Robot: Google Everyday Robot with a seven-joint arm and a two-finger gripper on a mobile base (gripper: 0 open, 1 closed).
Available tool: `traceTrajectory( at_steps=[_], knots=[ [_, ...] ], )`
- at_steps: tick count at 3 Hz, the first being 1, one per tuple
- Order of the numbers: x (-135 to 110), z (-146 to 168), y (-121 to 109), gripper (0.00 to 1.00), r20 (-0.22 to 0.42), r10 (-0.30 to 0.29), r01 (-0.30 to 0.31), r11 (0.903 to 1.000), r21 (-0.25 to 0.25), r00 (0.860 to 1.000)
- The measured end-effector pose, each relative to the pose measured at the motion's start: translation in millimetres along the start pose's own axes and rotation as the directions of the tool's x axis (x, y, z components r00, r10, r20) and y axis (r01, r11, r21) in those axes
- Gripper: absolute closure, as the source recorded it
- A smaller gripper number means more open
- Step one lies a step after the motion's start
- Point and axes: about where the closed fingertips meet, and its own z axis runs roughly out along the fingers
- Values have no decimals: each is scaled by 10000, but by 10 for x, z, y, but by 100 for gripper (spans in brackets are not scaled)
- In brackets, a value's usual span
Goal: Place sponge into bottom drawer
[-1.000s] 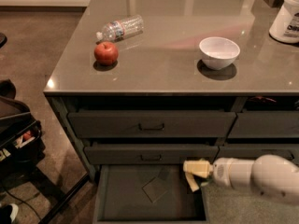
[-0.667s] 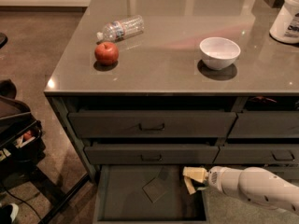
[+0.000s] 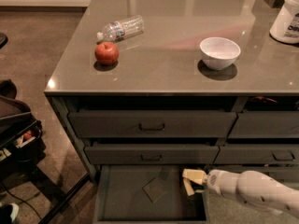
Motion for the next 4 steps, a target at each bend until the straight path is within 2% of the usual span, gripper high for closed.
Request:
traceTrajectory(
  at_steps=[1, 2, 3, 4],
  knots=[
    [-93, 548, -200, 100, 151, 400, -392, 9979, -516, 9991],
    [16, 1233, -335, 100, -190, 951, -966, 9903, -1002, 9953],
    [369, 1880, -473, 100, -1320, 1749, -1912, 9737, -1235, 9757],
    [683, 2325, -562, 100, -2302, 2240, -2541, 9609, -1101, 9470]
  ],
)
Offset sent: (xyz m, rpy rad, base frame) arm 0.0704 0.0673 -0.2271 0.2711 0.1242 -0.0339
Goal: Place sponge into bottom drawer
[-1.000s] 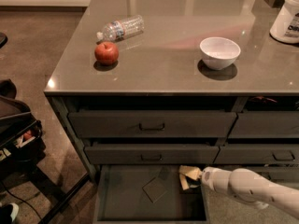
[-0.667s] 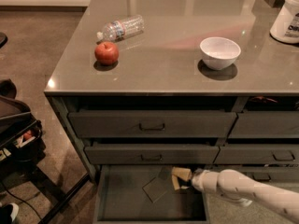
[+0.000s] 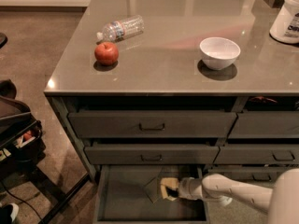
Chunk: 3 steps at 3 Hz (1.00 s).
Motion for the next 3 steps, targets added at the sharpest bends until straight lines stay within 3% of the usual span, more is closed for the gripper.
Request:
traceTrajectory(
  at_steps=[1, 2, 3],
  knots=[
    [98, 302, -134, 100, -513, 115, -100, 9996, 280, 9986],
    [186, 586, -230, 100, -1313, -644, 750, 9942, 771, 9892],
    [203, 629, -206, 82, -1423, -739, 859, 9931, 795, 9871]
  ],
)
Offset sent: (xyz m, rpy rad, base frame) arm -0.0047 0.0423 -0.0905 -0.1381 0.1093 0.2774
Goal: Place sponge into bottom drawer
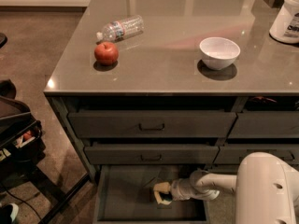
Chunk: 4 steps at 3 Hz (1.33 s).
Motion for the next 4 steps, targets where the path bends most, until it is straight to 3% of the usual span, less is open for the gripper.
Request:
traceTrajectory(
  at_steps=[3, 4],
  knots=[
    [0, 1, 0, 12, -1, 0, 0, 10000, 0, 10000],
    [1, 1, 0, 0, -3, 0, 0, 10000, -1, 10000]
  ],
)
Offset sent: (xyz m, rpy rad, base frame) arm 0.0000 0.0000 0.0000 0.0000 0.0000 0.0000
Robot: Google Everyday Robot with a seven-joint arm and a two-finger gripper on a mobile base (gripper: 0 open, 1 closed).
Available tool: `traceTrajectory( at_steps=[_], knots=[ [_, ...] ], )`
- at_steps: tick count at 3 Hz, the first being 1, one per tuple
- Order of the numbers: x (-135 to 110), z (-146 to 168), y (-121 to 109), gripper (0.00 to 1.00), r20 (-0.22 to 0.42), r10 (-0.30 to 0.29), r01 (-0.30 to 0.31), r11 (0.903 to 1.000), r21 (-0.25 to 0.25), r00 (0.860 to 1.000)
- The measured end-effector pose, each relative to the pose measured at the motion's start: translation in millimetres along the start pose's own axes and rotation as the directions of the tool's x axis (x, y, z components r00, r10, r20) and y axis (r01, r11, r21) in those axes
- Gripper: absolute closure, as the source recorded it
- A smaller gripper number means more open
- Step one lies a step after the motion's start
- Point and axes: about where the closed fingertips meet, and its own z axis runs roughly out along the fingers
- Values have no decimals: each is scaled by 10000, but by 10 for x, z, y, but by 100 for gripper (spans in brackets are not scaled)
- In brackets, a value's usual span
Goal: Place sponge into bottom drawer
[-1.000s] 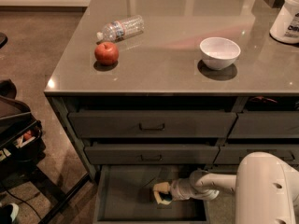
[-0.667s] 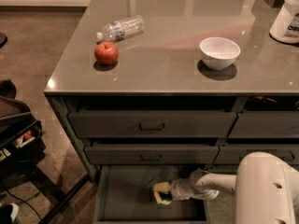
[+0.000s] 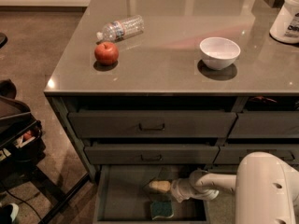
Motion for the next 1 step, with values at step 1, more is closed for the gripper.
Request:
traceTrajectory(
  at_steps=[1],
  knots=[
    [0, 0, 0, 0, -1, 0, 0, 10000, 0, 10000]
  ],
)
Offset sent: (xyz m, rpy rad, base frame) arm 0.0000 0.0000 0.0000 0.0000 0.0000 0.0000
